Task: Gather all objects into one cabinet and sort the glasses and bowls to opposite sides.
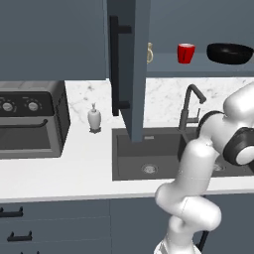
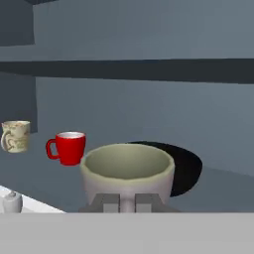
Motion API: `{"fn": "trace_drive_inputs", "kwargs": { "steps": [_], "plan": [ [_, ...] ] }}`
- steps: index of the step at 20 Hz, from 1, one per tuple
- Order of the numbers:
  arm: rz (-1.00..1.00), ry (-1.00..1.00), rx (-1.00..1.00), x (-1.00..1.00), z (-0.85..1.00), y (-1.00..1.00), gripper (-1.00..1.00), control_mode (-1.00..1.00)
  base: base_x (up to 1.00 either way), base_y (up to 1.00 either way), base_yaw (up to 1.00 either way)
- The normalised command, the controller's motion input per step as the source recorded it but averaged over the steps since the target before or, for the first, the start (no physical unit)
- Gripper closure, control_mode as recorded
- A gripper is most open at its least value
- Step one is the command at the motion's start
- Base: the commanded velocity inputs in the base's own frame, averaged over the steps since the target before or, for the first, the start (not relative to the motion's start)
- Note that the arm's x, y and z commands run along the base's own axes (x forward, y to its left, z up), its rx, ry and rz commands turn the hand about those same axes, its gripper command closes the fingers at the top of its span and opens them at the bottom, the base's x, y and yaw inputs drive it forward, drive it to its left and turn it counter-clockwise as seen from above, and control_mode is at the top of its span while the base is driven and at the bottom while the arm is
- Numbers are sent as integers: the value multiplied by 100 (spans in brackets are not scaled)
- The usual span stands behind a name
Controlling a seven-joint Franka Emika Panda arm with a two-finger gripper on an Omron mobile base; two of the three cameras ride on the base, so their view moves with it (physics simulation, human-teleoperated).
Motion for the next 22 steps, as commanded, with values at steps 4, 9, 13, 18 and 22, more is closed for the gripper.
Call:
{"fn": "trace_drive_inputs", "kwargs": {
  "steps": [4,9,13,18,22],
  "plan": [
    [49,-14,-29,-42,-16,100,100,-100,0,0,0],
    [41,-16,-26,-18,-3,100,100,-100,0,0,0],
    [17,-22,-22,0,0,100,100,-100,0,0,0],
    [1,-7,-10,0,-10,100,100,-100,0,0,0],
    [-11,17,0,16,-75,100,100,-100,0,0,0]
  ]
}}
